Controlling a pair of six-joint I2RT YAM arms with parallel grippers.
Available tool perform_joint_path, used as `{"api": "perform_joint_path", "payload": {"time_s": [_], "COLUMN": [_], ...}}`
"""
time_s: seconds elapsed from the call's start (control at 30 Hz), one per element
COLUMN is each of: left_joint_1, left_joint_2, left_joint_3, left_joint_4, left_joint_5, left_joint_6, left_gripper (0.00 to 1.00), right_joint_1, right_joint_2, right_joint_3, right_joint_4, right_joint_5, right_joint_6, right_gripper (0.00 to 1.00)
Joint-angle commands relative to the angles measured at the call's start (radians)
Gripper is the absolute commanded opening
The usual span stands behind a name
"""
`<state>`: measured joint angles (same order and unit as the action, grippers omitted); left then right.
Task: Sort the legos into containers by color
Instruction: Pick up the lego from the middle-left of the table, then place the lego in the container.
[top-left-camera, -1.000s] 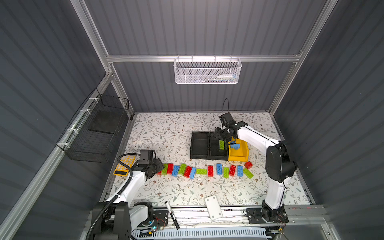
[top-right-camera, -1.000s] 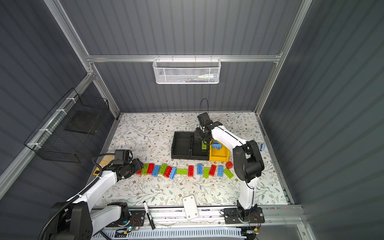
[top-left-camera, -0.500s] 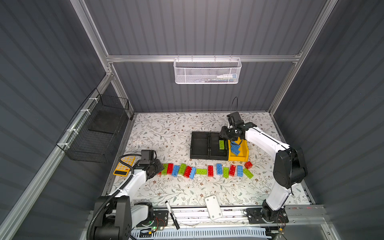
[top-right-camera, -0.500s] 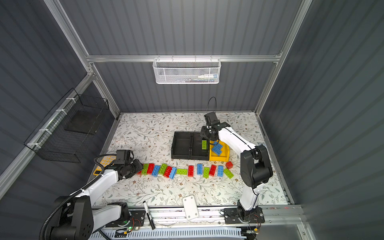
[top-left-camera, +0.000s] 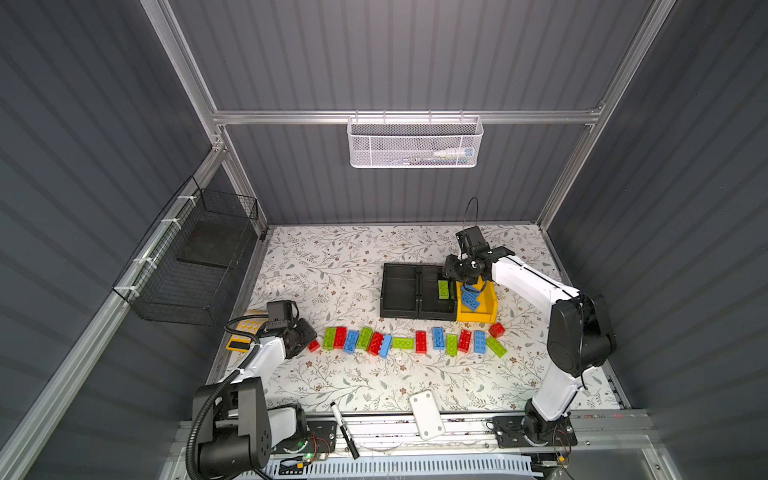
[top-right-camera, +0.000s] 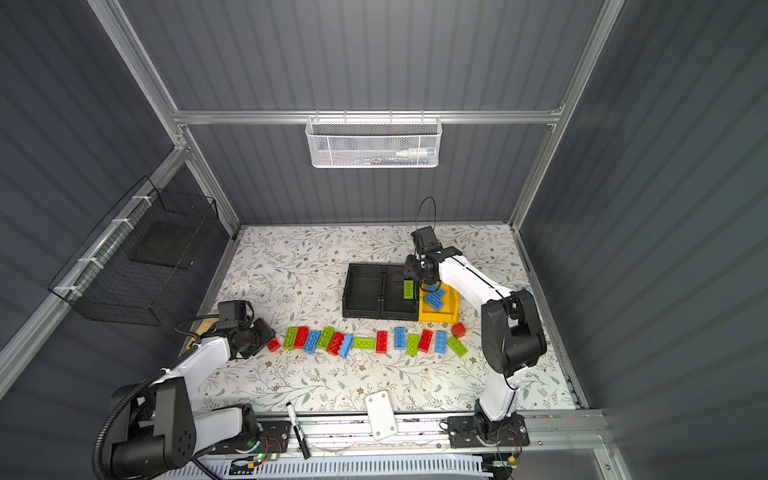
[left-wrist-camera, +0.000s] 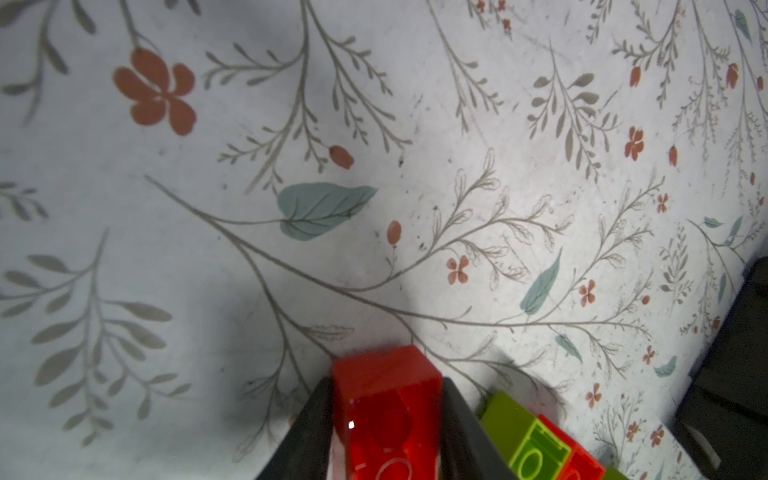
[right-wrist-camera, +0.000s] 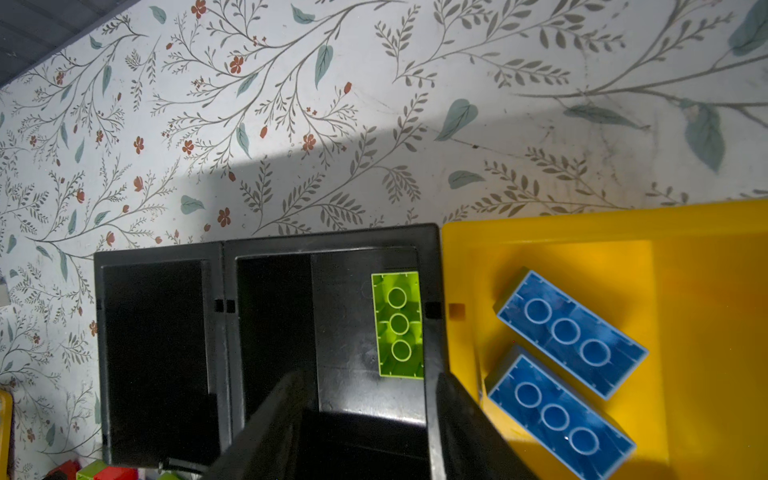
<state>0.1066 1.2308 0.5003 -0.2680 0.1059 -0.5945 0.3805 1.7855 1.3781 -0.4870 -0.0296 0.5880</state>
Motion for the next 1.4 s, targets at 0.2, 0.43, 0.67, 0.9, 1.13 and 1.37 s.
{"api": "perform_joint_path", "payload": {"time_s": [0.2, 0.43, 0.67, 0.9, 1.13, 1.37], "left_joint_1": [0.008, 0.007, 0.007, -0.021, -0.27, -0.522], "left_joint_2": [-0.033, 0.001, -0.014, -0.094, -0.002, 0.21], "left_joint_3": [-0.014, -0.035, 0.027, 0.169, 0.452, 0.695], "left_joint_4": [-0.055, -0.031, -0.07, -0.129, -0.182, -0.174], "left_joint_5": [0.05, 0.064, 0.054, 0.068, -0.057, -0.139], "left_joint_6": [-0.003, -0.012, 0.027, 0.064, 0.115, 0.188], "left_gripper": [0.57, 0.45, 0.22, 0.16, 0.17, 0.17], "right_joint_1": [-0.006, -0.015, -0.068, -0.186, -0.28, -0.358], "right_joint_2": [-0.03, -0.038, -0.113, -0.23, -0.378, -0.484], "right_joint_3": [-0.016, -0.026, -0.114, -0.237, -0.369, -0.49], "right_joint_4": [0.0, -0.001, 0.006, -0.011, -0.035, -0.062], "right_joint_5": [0.006, 0.007, -0.004, -0.026, -0.012, -0.006], "right_joint_6": [0.012, 0.012, 0.03, 0.044, 0.042, 0.049], "right_gripper": [0.54, 0.54, 0.54, 0.54, 0.54, 0.55]}}
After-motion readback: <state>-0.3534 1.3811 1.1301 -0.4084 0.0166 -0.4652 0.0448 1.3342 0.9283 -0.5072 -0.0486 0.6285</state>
